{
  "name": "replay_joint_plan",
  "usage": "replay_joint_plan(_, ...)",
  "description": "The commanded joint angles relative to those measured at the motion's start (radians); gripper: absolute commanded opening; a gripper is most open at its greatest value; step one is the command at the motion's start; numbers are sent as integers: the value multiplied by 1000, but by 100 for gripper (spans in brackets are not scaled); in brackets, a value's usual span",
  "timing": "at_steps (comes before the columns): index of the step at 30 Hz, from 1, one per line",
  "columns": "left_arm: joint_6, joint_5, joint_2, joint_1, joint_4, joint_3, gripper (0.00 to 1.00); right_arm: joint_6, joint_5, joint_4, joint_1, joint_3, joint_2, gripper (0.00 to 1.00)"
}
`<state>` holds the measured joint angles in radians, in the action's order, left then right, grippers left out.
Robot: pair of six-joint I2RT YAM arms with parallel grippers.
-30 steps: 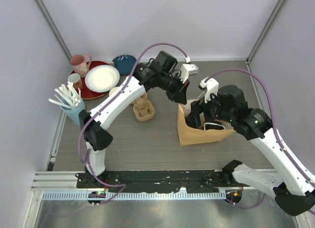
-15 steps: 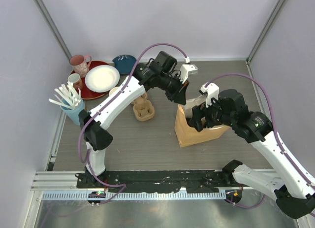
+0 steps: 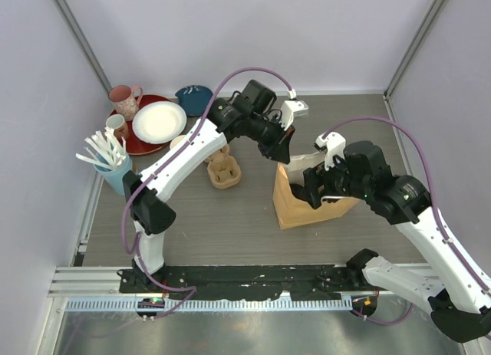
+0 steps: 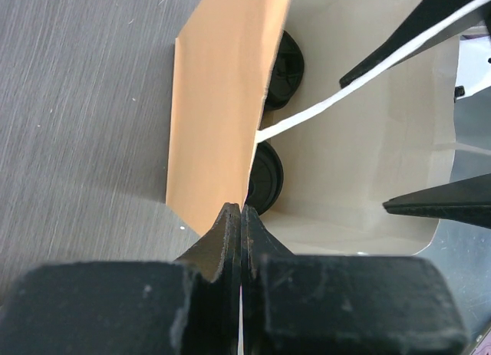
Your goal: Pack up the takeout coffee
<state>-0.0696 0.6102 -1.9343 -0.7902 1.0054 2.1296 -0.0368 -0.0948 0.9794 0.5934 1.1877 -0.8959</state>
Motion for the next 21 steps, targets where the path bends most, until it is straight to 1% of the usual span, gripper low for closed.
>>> replay_joint_plan(1,-22,-4,17,-3,1,39,0,14,-2,1,-3,95,37,86)
replay_joint_plan(9,-25,-3,18,-3,1,38,0,23,12,1,-1,133,17,86)
replay_joint_plan(13,-24,3,18,-3,1,38,0,20,10,-22,-1,135,14,88)
replay_joint_plan(16,-13,11,17,-3,1,33,0,15,20,-21,-1,107,5,88)
replay_joint_plan(21,25,17,28,-3,-25,-8,0,-9,14,-48,0,-5,34,88)
